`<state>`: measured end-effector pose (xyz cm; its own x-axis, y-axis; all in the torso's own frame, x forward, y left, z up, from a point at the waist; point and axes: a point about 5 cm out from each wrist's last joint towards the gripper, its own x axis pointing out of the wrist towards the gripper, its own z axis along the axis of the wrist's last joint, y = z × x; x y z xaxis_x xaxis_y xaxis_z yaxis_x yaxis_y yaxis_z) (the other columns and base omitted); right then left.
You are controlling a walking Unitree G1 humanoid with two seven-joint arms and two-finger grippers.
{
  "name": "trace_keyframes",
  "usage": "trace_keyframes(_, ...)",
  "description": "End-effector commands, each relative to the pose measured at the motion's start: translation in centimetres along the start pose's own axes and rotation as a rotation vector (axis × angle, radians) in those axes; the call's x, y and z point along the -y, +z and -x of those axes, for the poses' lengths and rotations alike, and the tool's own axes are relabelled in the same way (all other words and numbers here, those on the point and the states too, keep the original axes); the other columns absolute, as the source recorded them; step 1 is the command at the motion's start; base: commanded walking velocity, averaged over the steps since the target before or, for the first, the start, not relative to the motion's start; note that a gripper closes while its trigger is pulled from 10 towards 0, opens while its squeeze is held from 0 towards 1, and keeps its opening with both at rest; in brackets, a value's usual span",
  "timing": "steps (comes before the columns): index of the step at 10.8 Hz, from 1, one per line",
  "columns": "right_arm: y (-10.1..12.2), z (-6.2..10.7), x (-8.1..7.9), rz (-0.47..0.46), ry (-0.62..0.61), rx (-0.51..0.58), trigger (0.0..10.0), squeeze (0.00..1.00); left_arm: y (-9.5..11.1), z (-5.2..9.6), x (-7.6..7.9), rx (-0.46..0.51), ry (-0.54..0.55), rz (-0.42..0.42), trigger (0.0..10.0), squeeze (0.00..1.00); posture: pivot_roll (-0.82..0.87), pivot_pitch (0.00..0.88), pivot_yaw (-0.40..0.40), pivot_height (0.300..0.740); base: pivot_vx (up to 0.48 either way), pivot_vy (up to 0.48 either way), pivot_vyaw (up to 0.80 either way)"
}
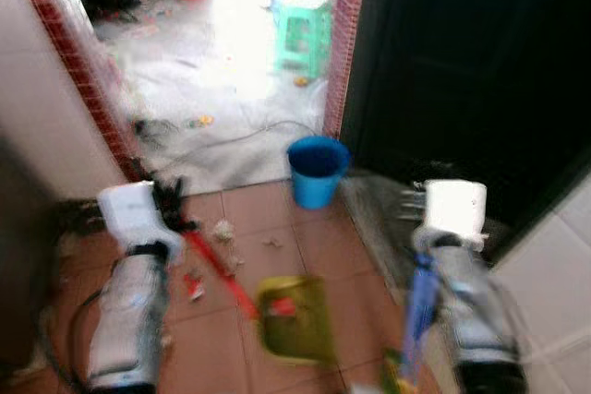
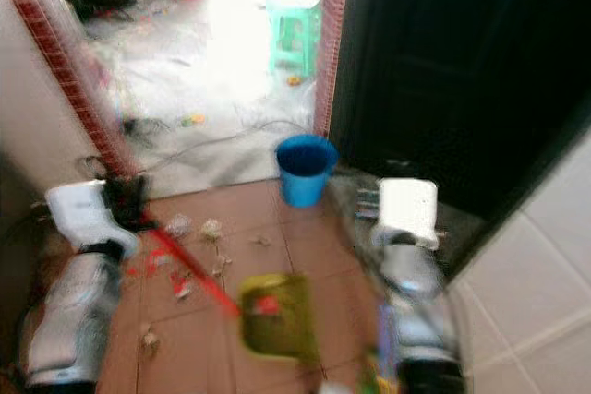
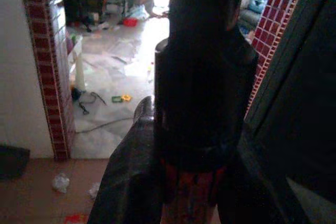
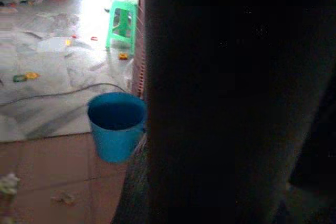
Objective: Sweep floor
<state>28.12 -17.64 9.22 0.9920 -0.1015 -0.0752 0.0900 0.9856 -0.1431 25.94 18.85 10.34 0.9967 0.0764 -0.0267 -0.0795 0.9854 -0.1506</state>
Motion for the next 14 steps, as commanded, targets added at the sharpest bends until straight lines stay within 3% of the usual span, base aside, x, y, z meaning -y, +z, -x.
trace_keyframes(1, 1.14, -0.29, 0.81, 0.006, -0.022, 0.050, 10.0, 0.00, 1.45, -0.35, 0.77, 0.066, -0.029, -0.006, 10.0, 0.00, -0.07, 0.000, 0.037, 0.740, 0.364, 0.000, 0.00)
trace_keyframes(12, 1.23, -0.61, 0.58, 0.013, -0.016, 0.057, 10.0, 0.00, 1.54, -0.49, 1.20, 0.066, -0.038, -0.008, 10.0, 0.00, -0.07, 0.000, 0.037, 0.740, 0.432, 0.000, 0.00)
trace_keyframes(14, 1.04, -0.65, 0.92, 0.064, -0.037, 0.052, 10.0, 0.00, 1.53, -0.44, 1.19, 0.066, -0.036, -0.004, 10.0, 0.00, -0.07, 0.000, 0.035, 0.740, 0.315, 0.000, 0.00)
